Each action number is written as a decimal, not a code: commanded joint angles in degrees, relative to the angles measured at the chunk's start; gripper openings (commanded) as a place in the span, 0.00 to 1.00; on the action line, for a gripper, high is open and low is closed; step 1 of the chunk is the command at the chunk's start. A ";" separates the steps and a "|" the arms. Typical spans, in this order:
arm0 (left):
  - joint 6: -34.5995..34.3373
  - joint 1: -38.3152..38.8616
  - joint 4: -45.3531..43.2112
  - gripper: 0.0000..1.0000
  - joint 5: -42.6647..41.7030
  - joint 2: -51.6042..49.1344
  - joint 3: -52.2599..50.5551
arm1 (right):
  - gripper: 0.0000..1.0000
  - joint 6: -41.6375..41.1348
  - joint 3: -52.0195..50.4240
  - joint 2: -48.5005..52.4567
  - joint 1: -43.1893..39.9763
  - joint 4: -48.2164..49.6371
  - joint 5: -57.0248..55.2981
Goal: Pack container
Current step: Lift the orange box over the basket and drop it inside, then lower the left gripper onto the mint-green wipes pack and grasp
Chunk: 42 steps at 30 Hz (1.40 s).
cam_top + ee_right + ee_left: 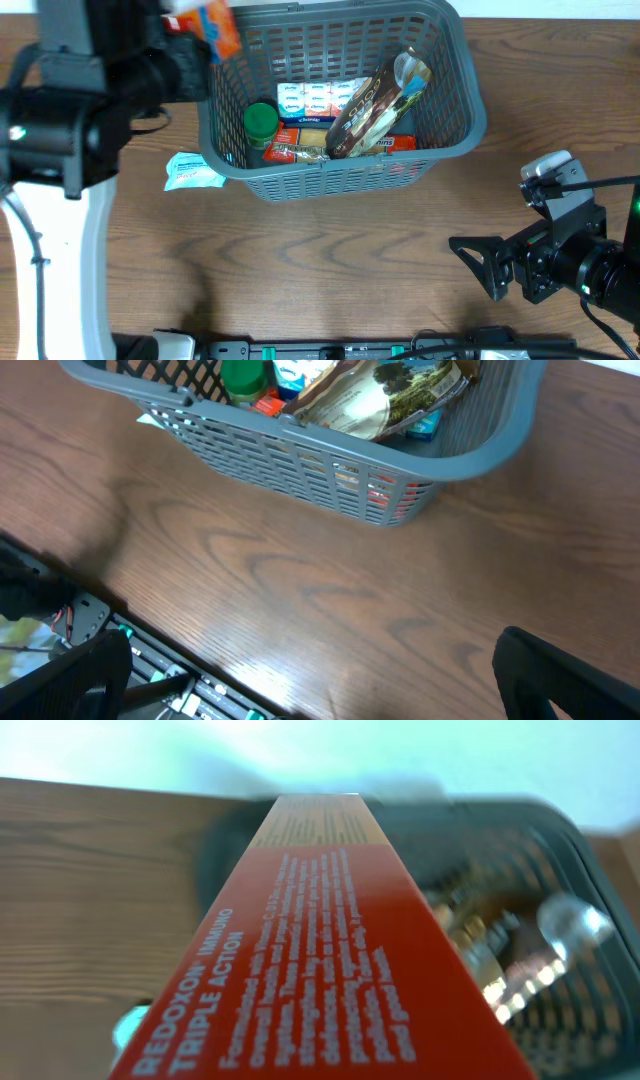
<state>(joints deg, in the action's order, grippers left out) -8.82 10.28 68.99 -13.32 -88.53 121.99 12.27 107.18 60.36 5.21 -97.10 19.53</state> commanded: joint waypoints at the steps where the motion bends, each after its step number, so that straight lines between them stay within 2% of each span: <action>1: 4.09 3.15 0.39 0.06 -3.78 -3.74 0.92 | 0.99 -0.66 0.15 0.02 0.50 -0.15 0.20; 13: 4.76 6.32 4.76 0.06 -3.56 -16.06 0.92 | 0.99 -0.68 0.15 0.02 0.48 -0.15 0.17; 21: 4.74 6.32 4.68 0.06 -3.58 -17.88 0.92 | 0.99 -0.66 0.15 0.02 0.50 -0.15 0.17; 22: 4.74 6.32 4.68 0.23 -3.61 -17.81 0.92 | 0.99 -0.68 0.15 0.02 0.48 -0.15 0.20; 23: 4.72 6.32 4.70 0.78 -3.61 -17.77 0.92 | 0.99 -0.68 0.15 0.02 0.50 -0.15 0.20; 24: 4.70 6.32 4.76 0.99 -3.65 -17.70 0.92 | 0.99 -0.66 0.15 0.02 0.48 -0.15 0.17; 29: 4.20 6.23 5.07 0.99 -2.58 -14.34 0.94 | 0.99 -0.68 0.15 0.02 0.50 -0.15 0.20; 36: -5.01 4.42 5.16 0.98 21.38 -3.58 0.92 | 0.99 -0.68 0.15 0.02 0.48 -0.15 0.17; 38: -7.48 1.20 5.20 0.98 25.20 -0.63 0.92 | 0.99 -0.66 0.15 0.02 0.50 -0.15 0.20; 42: -11.04 -8.70 6.73 0.99 25.59 1.84 0.92 | 0.99 -0.68 0.15 0.02 0.48 -0.15 0.20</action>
<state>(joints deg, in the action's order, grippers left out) -14.90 7.22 74.63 6.46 -86.72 122.63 12.27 107.18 60.36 5.21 -97.10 19.53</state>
